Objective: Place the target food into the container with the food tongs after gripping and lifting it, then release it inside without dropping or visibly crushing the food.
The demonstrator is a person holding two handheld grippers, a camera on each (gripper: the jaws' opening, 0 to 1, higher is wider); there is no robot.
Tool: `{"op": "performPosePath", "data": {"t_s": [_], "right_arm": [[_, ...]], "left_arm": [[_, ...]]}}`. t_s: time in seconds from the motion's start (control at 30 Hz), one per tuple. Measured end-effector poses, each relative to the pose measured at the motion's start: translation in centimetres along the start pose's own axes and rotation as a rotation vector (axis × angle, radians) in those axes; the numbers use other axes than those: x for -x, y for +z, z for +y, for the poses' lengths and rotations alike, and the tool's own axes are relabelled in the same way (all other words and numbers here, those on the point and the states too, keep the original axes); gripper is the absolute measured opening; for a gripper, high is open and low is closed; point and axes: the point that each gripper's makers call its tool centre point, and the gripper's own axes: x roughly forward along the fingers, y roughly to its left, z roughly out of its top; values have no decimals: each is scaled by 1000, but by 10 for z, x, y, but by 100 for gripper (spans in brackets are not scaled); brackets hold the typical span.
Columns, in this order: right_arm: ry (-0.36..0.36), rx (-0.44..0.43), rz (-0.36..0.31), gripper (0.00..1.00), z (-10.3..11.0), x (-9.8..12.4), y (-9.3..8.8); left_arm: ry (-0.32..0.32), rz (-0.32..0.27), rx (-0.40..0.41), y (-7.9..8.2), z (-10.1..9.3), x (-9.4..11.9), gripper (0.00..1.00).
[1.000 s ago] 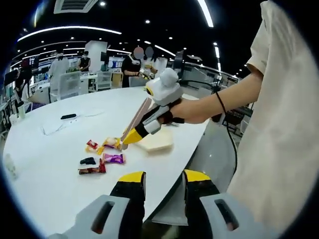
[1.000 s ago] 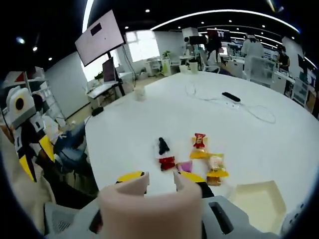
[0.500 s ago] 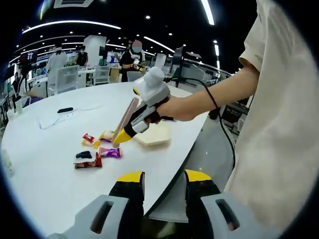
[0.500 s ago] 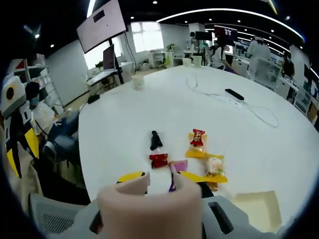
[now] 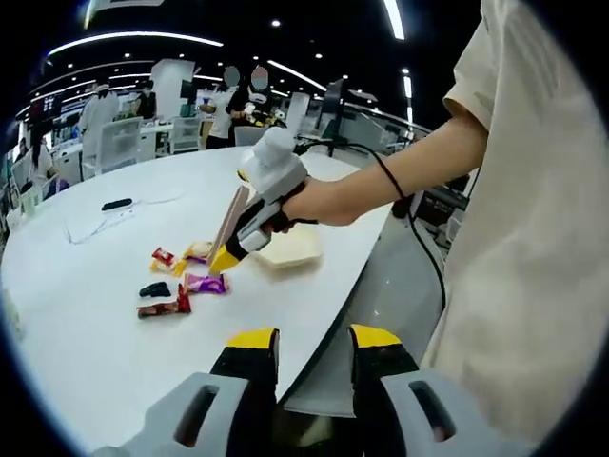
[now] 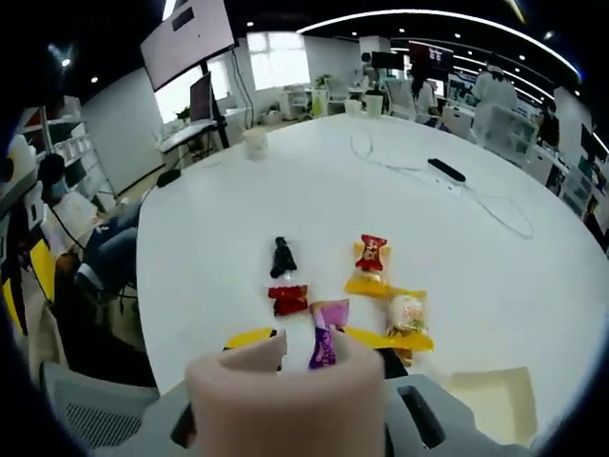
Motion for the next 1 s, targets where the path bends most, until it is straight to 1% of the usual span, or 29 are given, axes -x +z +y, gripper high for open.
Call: {"op": "performPosePath", "data": {"t_s": [0.13,0.5,0.6,0.8,1.0], "right_arm": [[3,-2,10,25,-2,-3,-2],[-1,-15,40,25,-9,-17,-9],[0,-23,46,26,-9,-19,-10],[-10,-11,72,26,-16,-27,-13],[-21,-10,93,26,-22,-31,-17]], "left_arm": [[2,-18,15,2,1,0,29],[8,0,21,-4,5,4,28],[19,0,30,-6,8,6,28],[30,-5,39,-7,15,10,28],[26,-4,40,-8,18,10,28]]}}
